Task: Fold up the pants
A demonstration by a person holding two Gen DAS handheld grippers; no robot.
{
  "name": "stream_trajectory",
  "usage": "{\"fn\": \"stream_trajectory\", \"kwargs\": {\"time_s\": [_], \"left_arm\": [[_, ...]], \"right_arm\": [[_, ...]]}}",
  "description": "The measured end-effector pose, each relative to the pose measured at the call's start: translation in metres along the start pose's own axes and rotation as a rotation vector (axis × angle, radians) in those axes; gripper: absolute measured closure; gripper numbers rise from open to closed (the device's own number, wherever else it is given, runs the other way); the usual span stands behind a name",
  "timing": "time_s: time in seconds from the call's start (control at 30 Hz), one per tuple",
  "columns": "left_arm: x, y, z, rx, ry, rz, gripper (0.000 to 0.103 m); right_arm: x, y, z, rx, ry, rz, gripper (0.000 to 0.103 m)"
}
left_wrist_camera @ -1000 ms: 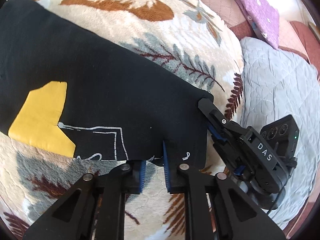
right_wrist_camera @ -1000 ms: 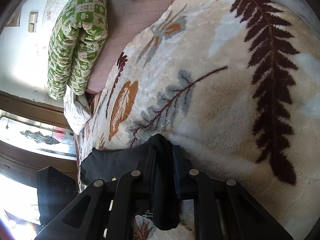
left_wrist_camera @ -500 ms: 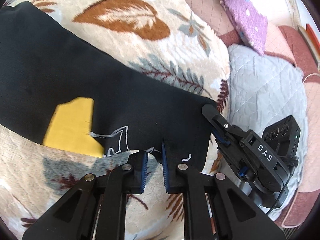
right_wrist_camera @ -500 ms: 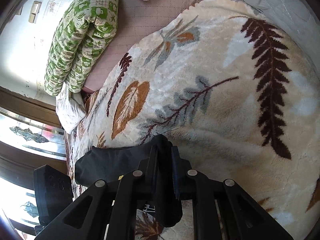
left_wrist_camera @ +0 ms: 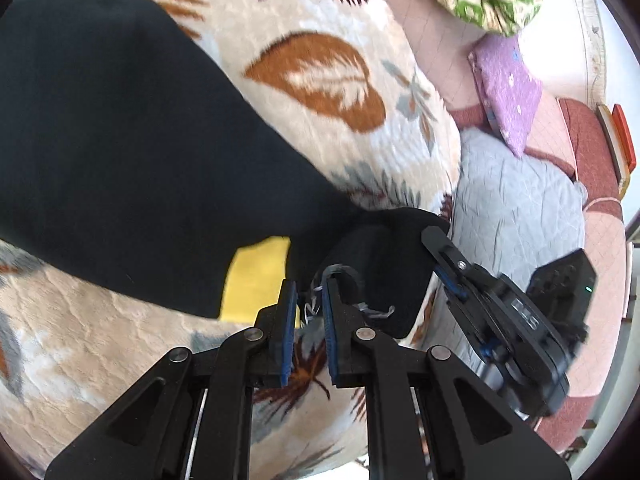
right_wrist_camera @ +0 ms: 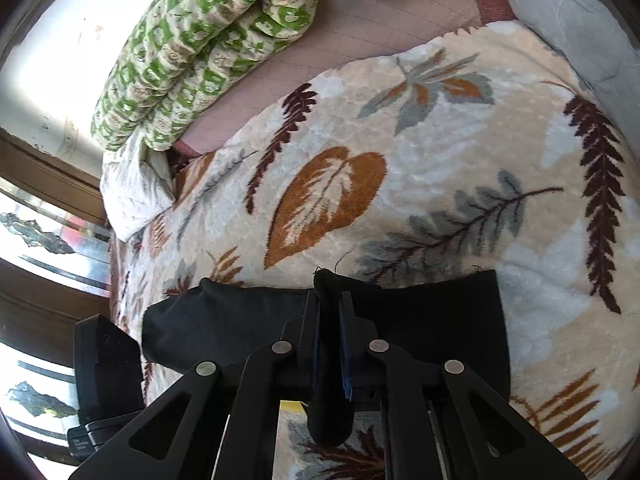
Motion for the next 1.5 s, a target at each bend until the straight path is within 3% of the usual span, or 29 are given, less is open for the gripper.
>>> {"fn": "stream_trajectory", "kwargs": {"time_s": [0.13, 0.23, 0.37, 0.57, 0.63, 0.7, 0.73, 0.83, 1.0, 1.2, 1.33, 1.5], "left_arm": [[0.010, -0.014, -0.015, 0.012, -0.027, 0.031, 0.092], [0.016, -0.026, -0.021, 0.013, -0.020, 0.054, 0.092], [0.022, -0.033, -0.026, 0.007, -0.019, 0.060, 0.092], [0.028, -0.036, -0.032, 0.010, -0.009, 0.048, 0.092], [0.030, -0.036, -0.035, 0.006, -0.010, 0.031, 0.090], [0.032, -0.037, -0.038, -0.003, -0.011, 0.007, 0.086], [0.033, -0.039, -0.040, -0.004, -0.012, 0.001, 0.080], [0.039, -0.047, -0.046, -0.007, 0.002, -0.003, 0.068], [0.040, -0.062, -0.051, -0.008, 0.028, -0.017, 0.068], [0.030, -0.073, -0.047, 0.031, 0.147, -0.043, 0.068], [0.020, -0.072, -0.054, 0.014, 0.135, -0.107, 0.068], [0.030, -0.075, -0.050, 0.058, 0.132, -0.086, 0.068]], "right_arm": [[0.003, 0.014, -0.042, 0.115, -0.059, -0.016, 0.092], [0.009, 0.023, -0.079, 0.141, -0.107, 0.008, 0.086], [0.012, 0.026, -0.114, 0.044, -0.198, -0.026, 0.057], [0.011, 0.006, -0.122, -0.240, -0.210, -0.037, 0.056], [0.009, -0.001, -0.119, -0.264, -0.187, -0.013, 0.056], [0.005, -0.001, -0.113, -0.226, -0.135, 0.002, 0.080], [0.003, -0.001, -0.109, -0.220, -0.128, 0.011, 0.084], [-0.001, 0.005, -0.097, -0.202, -0.119, 0.001, 0.085], [-0.005, 0.008, -0.089, -0.205, -0.155, -0.008, 0.085], [-0.008, 0.017, -0.084, -0.229, -0.199, -0.015, 0.085], [-0.010, 0.020, -0.084, -0.240, -0.222, -0.019, 0.085], [-0.013, 0.014, -0.091, -0.241, -0.249, -0.016, 0.085]]}}
Point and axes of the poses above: each gripper's, at about its wrist camera, not at the fingertips, and y roughly against the way its jaws point, z to its left, x to its underside, the point moved 6 cm from there along -y, roughly the way its jaws point, and after that the axes turned 10 degrees about -x, right-handed, at the moved point
